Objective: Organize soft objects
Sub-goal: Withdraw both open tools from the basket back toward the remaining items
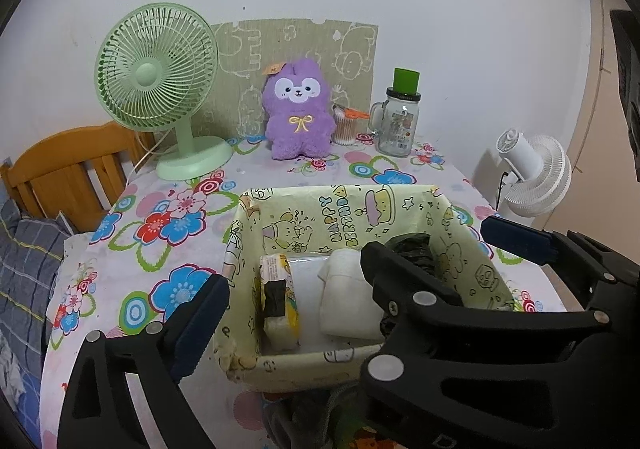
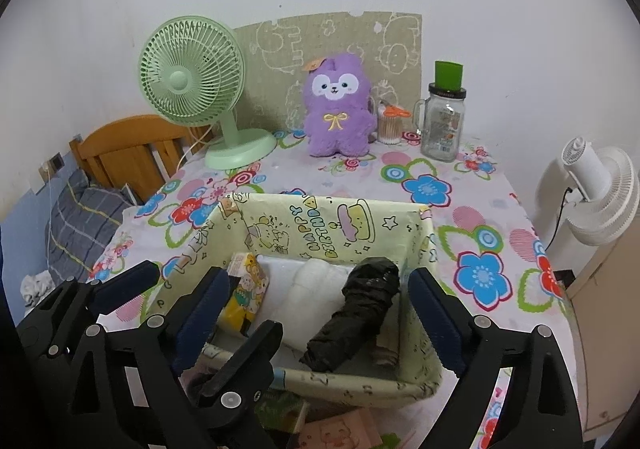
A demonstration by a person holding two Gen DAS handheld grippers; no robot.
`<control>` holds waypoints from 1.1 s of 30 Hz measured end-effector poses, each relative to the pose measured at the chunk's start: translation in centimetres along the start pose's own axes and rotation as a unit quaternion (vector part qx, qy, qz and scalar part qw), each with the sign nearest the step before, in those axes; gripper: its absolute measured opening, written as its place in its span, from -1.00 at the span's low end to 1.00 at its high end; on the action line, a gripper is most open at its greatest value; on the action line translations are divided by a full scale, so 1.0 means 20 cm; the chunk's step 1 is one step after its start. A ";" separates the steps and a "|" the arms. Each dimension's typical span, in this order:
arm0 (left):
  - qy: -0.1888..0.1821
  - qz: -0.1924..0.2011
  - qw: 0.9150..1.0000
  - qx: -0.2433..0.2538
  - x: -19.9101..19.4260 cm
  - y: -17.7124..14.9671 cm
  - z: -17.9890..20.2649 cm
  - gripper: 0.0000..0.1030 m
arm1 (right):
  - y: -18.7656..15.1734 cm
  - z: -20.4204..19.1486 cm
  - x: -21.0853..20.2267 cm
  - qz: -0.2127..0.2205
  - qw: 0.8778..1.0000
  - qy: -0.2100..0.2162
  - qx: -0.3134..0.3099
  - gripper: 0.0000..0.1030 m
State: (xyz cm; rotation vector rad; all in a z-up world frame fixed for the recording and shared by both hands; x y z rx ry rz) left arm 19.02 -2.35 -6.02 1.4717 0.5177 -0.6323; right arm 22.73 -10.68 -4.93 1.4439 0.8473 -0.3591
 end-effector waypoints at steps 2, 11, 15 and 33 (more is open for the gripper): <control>0.000 0.003 1.000 0.001 -0.02 0.00 0.01 0.90 | -0.01 0.00 -0.03 0.004 1.000 -0.002 0.000 0.82; -0.004 0.017 1.000 0.008 -0.11 -0.02 0.06 0.91 | -0.03 0.02 -0.15 0.022 1.000 -0.011 0.001 0.84; -0.006 0.025 1.000 0.013 -0.15 -0.02 0.09 0.92 | -0.05 0.03 -0.20 0.029 0.999 -0.017 0.003 0.85; -0.010 0.050 0.998 0.020 -0.33 -0.09 0.17 0.96 | -0.13 0.04 -0.42 0.060 0.998 -0.031 0.005 0.87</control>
Point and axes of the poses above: each gripper's, at about its wrist camera, not at the fingertips, and x roughly the way its jaws point, z to its right, y to its top, the point moved 4 cm from there along x, roughly the way its jaws point, and after that the axes turned 3 degrees about -z, right-handed, at the moved point
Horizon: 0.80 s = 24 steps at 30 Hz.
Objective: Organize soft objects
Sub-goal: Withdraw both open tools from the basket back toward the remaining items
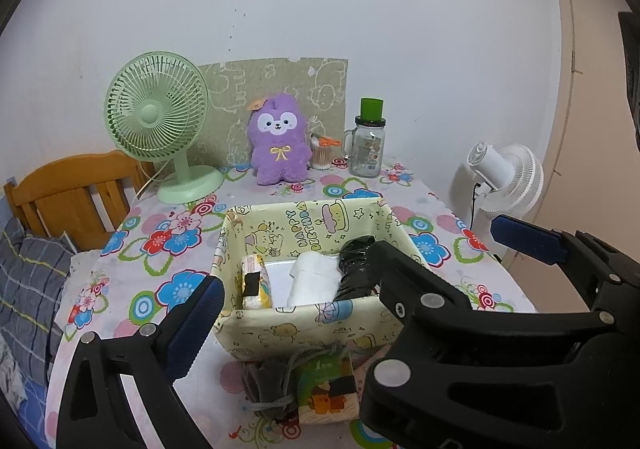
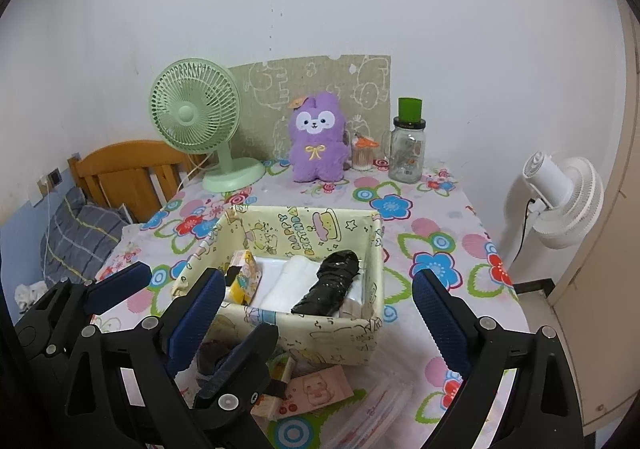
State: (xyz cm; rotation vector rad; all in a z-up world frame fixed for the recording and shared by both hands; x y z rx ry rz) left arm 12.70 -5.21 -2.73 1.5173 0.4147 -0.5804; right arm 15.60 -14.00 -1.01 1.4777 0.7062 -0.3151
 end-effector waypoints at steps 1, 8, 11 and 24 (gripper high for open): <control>0.000 0.001 1.000 0.000 -0.01 0.00 0.00 0.96 | -0.01 0.00 -0.01 0.002 1.000 -0.001 0.000 0.87; 0.002 0.009 1.000 0.003 -0.07 -0.03 0.03 0.99 | -0.04 0.00 -0.09 0.015 1.000 -0.007 0.000 0.87; 0.003 0.014 1.000 0.001 -0.10 -0.04 0.03 0.99 | -0.05 0.01 -0.12 0.017 1.000 -0.008 0.004 0.87; -0.003 0.010 1.000 -0.007 -0.12 -0.12 0.05 0.99 | -0.14 0.02 -0.20 0.029 0.999 -0.020 0.000 0.87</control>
Point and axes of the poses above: each gripper's, at about its wrist camera, not at the fingertips, and x roughly the way its jaws point, z to its right, y to its top, the point moved 4 cm from there along x, roughly the way its jaws point, and after that the axes turned 3 degrees about -z, right-handed, at the moved point
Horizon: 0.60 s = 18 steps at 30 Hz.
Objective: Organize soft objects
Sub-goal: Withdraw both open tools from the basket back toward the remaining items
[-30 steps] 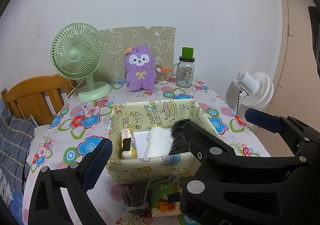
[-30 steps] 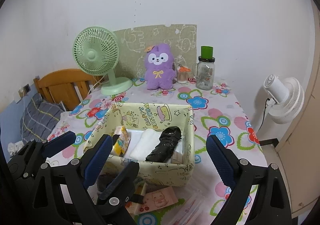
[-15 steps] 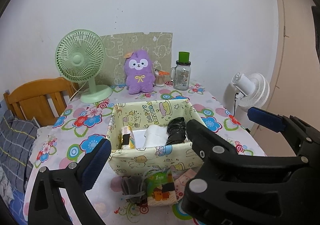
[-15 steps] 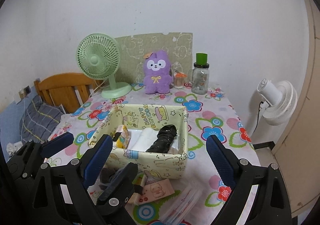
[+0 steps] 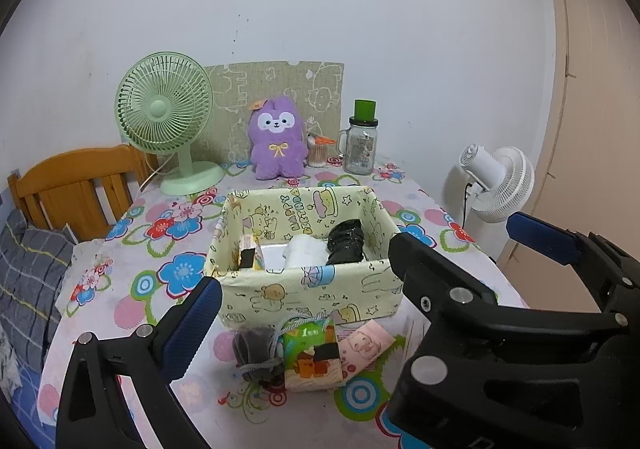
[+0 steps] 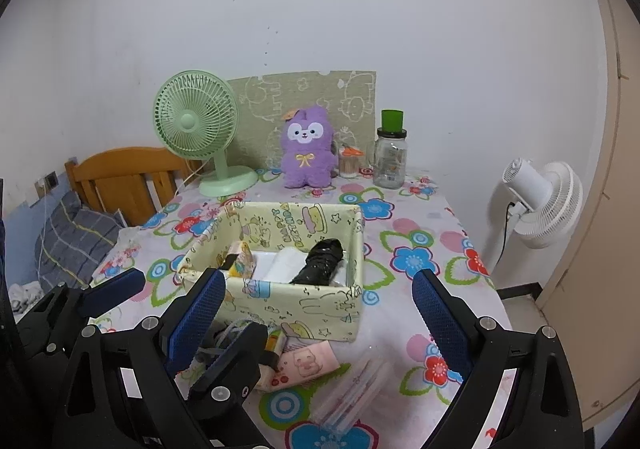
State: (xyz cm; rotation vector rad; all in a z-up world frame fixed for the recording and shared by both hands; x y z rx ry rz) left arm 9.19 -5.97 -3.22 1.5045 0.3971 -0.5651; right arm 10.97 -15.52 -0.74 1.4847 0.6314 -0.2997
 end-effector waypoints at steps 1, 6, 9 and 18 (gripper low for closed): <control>0.000 0.000 1.000 0.001 0.00 -0.01 0.00 0.99 | -0.01 0.00 0.00 0.000 1.000 0.001 0.000 0.87; -0.002 -0.001 1.000 0.004 -0.01 -0.04 0.02 0.99 | -0.04 0.00 -0.01 0.001 1.000 -0.001 0.000 0.87; -0.010 -0.001 1.000 0.005 -0.01 -0.07 0.03 0.99 | -0.07 0.01 -0.01 -0.003 1.000 -0.002 -0.002 0.87; -0.022 -0.011 1.000 0.009 0.03 -0.15 0.05 0.99 | -0.15 0.03 0.00 -0.011 1.000 -0.011 0.000 0.87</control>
Point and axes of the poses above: each gripper's, at about its wrist camera, not at the fingertips, and x roughly the way its jaws point, z to its right, y to its top, the point moved 4 cm from there along x, roughly the way its jaws point, and after that the axes turned 3 degrees about -z, right-handed, at the moved point
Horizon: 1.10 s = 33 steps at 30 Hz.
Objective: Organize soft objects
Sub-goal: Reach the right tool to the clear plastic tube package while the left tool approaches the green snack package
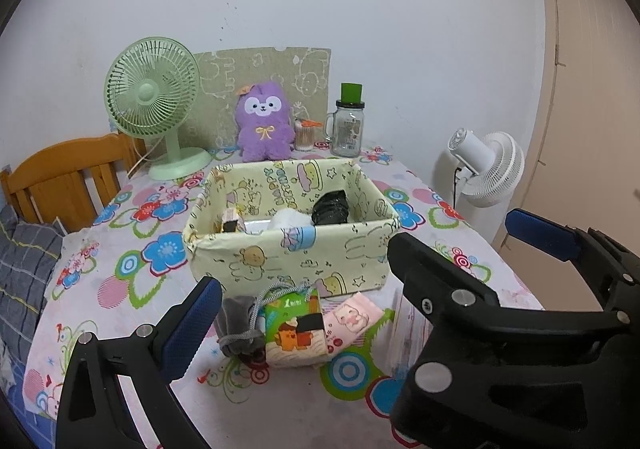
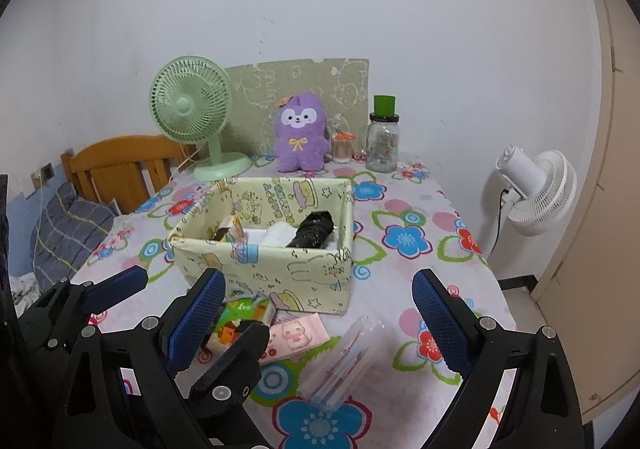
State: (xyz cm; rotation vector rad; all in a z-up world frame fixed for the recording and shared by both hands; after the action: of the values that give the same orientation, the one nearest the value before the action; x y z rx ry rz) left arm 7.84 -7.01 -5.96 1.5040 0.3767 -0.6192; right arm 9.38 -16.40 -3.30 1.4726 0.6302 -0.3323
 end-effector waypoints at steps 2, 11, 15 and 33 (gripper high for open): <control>-0.005 0.002 1.000 0.002 0.01 -0.02 0.01 0.99 | -0.02 0.01 0.01 -0.005 1.000 -0.001 0.001 0.87; -0.013 -0.014 1.000 0.000 0.09 -0.11 0.02 0.99 | -0.10 0.05 0.09 -0.019 1.000 0.002 0.010 0.87; -0.012 -0.022 1.000 0.000 0.13 -0.14 0.02 0.99 | -0.15 0.07 0.14 -0.030 0.999 0.001 0.015 0.87; -0.020 -0.073 0.997 -0.002 0.33 -0.27 0.04 0.98 | -0.31 0.16 0.35 -0.089 0.995 -0.021 0.030 0.86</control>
State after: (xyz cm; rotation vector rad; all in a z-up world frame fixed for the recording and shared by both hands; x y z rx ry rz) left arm 9.66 -8.61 -14.19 1.4669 0.4599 -0.7632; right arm 12.04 -19.00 -12.39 1.4656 0.7245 -0.5233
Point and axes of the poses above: each gripper's, at about its wrist camera, not at the fingertips, and x roughly the way its jaws point, z to its right, y to its top, the point moved 4 cm from there along x, roughly the way its jaws point, and after that the axes turned 3 degrees about -z, right-handed, at the moved point
